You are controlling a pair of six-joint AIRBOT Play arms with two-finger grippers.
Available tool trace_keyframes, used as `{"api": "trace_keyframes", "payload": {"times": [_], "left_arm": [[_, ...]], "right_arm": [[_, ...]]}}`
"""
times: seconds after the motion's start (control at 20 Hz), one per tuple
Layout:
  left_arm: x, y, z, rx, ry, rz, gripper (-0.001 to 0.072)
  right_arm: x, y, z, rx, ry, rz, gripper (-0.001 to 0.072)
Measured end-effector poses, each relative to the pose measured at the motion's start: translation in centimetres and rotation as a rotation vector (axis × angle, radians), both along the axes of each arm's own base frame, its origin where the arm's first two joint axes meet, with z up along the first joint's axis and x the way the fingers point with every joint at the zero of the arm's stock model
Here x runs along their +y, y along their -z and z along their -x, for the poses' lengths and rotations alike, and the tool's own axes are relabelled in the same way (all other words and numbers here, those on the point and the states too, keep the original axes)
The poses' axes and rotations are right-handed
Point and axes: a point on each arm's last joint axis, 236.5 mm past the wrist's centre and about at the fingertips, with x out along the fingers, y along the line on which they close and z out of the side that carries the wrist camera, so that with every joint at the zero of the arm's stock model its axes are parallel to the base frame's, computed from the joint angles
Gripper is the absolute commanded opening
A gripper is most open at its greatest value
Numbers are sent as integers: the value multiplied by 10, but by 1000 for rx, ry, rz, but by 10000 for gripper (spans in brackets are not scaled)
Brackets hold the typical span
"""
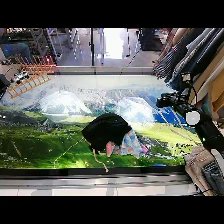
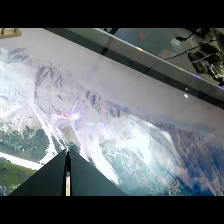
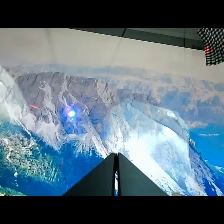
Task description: Fold the clothes and pants, and hang the long-sleeved shirts on hangers.
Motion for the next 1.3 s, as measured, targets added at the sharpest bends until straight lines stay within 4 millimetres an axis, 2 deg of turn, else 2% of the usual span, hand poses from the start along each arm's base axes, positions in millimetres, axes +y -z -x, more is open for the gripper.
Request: {"api": "trace_keyframes", "payload": {"times": [0.75, 1.0, 1.1, 1.25, 1.3], "left_arm": [[1, -2, -2, -12, -5, -2, 15], [3, -7, -4, -32, -13, -5, 14], [4, -8, -4, -37, -15, -5, 14], [3, -8, -4, -38, -12, 1, 14], [2, -5, -4, -27, -8, 3, 14]], "right_arm": [[0, -1, 0, -3, 1, 0, 21], [-5, -15, -7, -67, 31, -15, 21], [0, -17, -4, -56, 40, -91, 24], [17, -3, 9, 45, 4, -177, 29], [23, 6, 16, 92, -16, -189, 91]]}}
